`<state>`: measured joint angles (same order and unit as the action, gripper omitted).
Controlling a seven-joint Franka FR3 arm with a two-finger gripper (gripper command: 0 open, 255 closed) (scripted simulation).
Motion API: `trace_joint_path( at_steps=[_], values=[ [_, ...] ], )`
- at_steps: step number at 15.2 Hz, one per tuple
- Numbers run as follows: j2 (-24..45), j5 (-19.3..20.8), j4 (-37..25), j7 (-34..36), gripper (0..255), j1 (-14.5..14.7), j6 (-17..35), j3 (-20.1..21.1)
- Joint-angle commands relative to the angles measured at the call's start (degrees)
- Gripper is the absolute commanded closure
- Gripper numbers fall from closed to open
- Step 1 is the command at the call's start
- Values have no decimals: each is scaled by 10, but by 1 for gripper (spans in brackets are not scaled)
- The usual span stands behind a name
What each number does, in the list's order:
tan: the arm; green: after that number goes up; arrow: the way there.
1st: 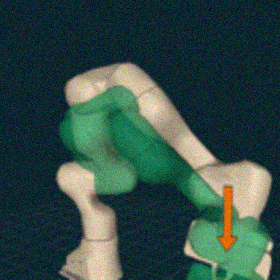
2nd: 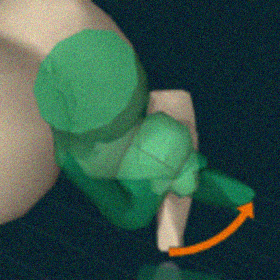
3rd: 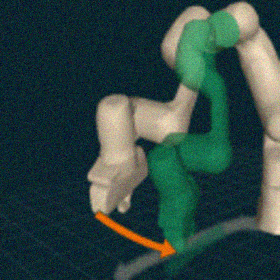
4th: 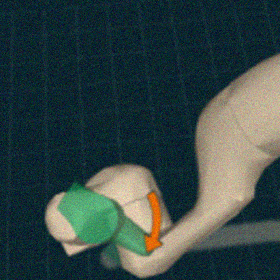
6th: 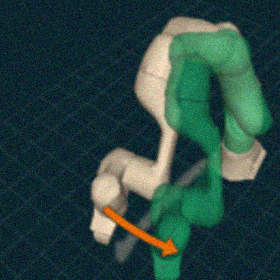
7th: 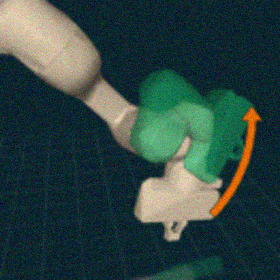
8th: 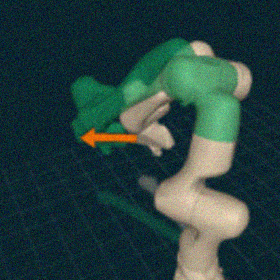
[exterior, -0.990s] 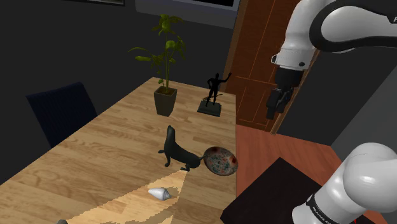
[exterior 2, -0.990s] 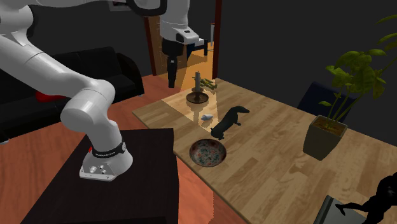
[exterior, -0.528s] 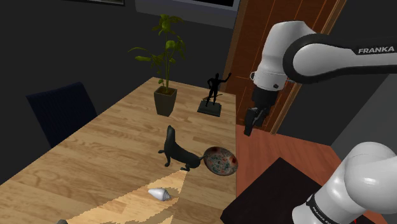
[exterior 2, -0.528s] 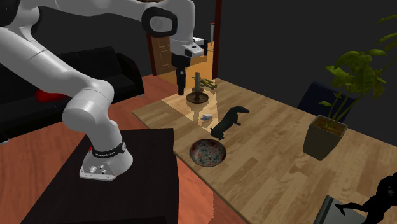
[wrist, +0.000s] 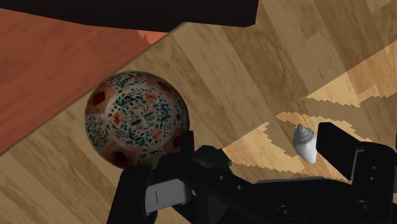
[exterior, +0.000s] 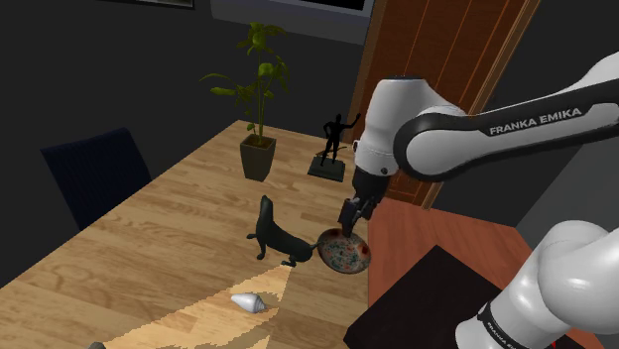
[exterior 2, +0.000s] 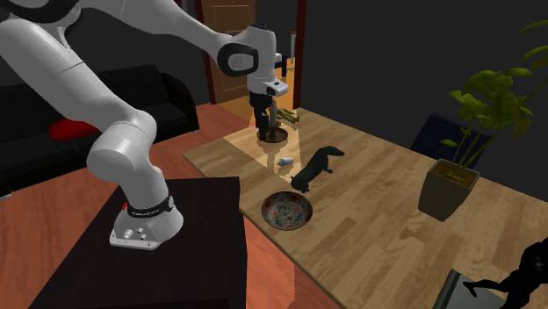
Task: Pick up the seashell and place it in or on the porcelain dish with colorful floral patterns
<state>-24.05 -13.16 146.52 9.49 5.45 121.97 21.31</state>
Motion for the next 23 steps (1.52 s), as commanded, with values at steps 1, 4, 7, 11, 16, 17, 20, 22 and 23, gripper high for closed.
trace_joint_path(
  at_steps=[1, 4, 7, 11, 16, 17, 20, 22, 23],
  values=[
    [38, 5, 1, 18, 0, 3, 48, 23],
    [104, 31, -13, 52, 0, -1, 110, 55],
    [177, 79, -35, 99, 0, -7, 166, 84],
    [281, 184, -77, 188, 0, -4, 224, 101],
    [409, 330, -152, 303, 0, 48, 262, 67],
    [432, 353, -170, 322, 0, 63, 266, 56],
    [500, 411, -226, 366, 0, 109, 274, 23],
    [543, 439, -267, 388, 0, 139, 277, 2],
    [565, 451, -288, 397, 0, 153, 278, -7]
  ],
)
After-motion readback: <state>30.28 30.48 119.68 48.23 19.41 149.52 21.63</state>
